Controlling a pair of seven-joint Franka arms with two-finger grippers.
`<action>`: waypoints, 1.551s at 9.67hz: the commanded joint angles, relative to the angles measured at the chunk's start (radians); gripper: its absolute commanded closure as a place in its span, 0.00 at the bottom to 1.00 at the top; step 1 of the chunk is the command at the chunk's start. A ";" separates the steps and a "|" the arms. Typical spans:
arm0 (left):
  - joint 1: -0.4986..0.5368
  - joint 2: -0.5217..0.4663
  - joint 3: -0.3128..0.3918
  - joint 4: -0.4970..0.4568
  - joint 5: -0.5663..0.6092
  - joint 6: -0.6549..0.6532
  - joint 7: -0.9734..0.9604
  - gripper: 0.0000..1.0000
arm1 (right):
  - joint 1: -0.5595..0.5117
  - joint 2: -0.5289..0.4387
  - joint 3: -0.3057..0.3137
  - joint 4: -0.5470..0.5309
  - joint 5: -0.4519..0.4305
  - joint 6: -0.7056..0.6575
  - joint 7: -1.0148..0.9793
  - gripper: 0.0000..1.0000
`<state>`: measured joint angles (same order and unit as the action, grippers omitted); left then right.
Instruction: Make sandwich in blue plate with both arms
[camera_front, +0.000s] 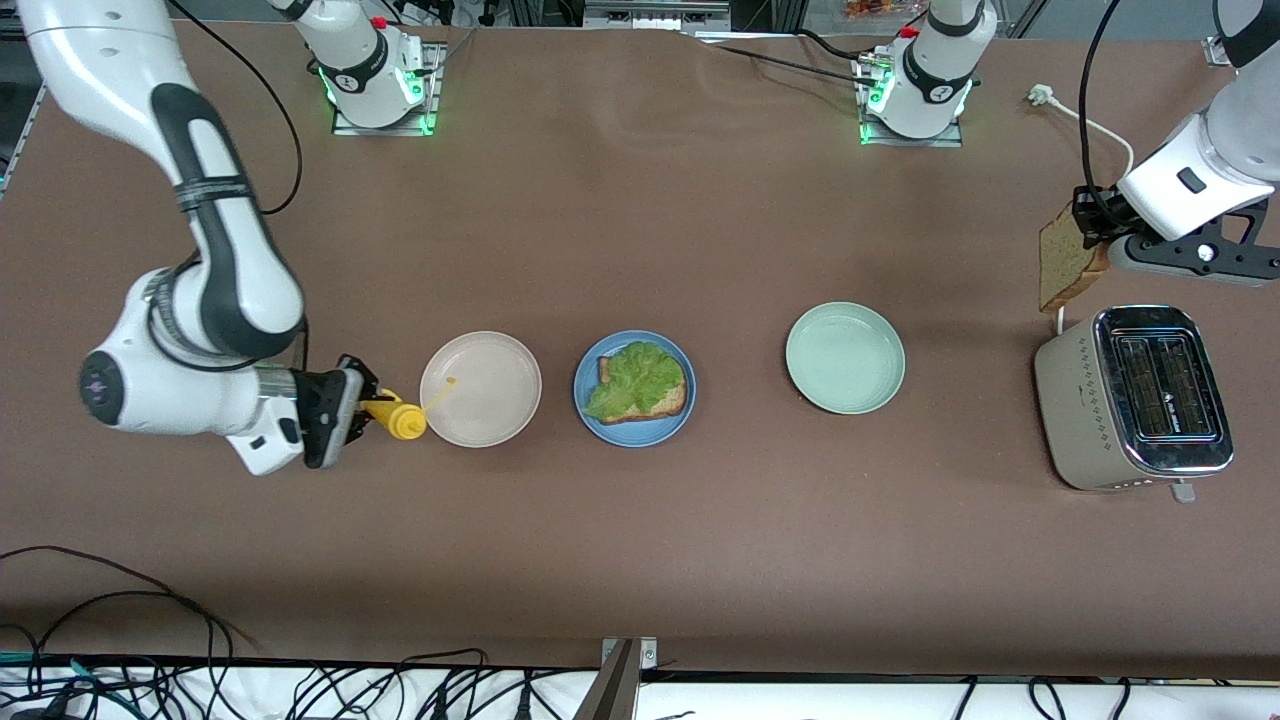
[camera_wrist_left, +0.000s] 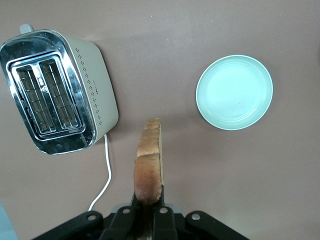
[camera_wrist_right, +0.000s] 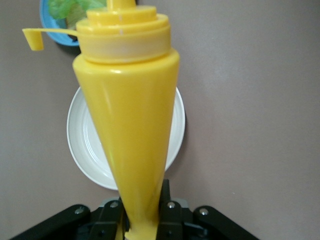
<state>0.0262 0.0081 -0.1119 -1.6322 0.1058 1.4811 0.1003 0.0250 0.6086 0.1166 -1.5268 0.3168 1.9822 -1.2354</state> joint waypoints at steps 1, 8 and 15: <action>-0.006 -0.005 0.001 0.000 0.025 0.005 -0.005 1.00 | 0.287 -0.021 -0.174 0.033 -0.091 -0.002 0.296 1.00; -0.008 -0.005 0.001 0.000 0.025 0.005 -0.005 1.00 | 0.667 -0.018 -0.249 0.043 -0.577 -0.095 0.707 1.00; -0.008 -0.004 0.001 0.003 0.025 0.005 -0.007 1.00 | 0.799 0.120 -0.261 0.102 -0.898 -0.172 0.881 1.00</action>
<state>0.0232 0.0082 -0.1104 -1.6321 0.1064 1.4820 0.1003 0.8020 0.6662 -0.1218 -1.4591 -0.4756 1.8317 -0.3942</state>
